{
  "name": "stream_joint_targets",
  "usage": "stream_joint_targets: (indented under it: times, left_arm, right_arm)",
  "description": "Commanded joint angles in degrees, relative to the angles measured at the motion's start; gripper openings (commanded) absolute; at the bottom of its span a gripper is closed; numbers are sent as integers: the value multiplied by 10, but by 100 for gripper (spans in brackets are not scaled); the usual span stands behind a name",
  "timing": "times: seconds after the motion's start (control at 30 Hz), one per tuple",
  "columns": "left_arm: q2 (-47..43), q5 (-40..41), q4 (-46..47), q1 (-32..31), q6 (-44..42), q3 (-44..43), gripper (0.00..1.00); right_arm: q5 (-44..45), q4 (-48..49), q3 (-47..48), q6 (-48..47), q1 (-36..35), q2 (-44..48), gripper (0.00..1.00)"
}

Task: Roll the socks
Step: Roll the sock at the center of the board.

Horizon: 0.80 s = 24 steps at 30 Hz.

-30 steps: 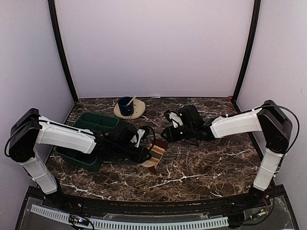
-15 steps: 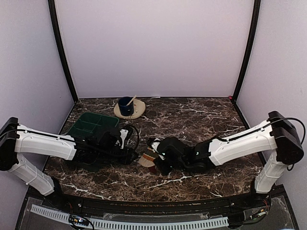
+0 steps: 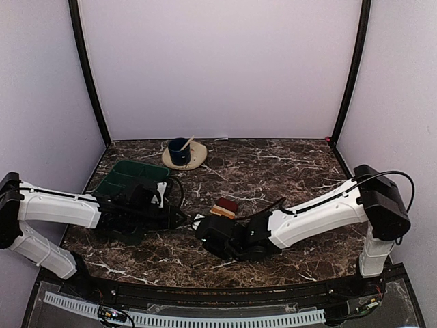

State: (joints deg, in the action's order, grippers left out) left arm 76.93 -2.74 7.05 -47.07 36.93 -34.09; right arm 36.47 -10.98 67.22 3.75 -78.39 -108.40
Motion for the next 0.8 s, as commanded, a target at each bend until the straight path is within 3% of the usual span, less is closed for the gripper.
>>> stream_joint_targets:
  times: [0.0,0.77]
  left_arm:
    - [-10,-20,24,8,12,16,35]
    - [-1,-64,56,37,16,32,34]
  right_arm:
    - [-10,-14,27,-34,-1,-18,59]
    - [-105,-42,53,-60,44,-50,60]
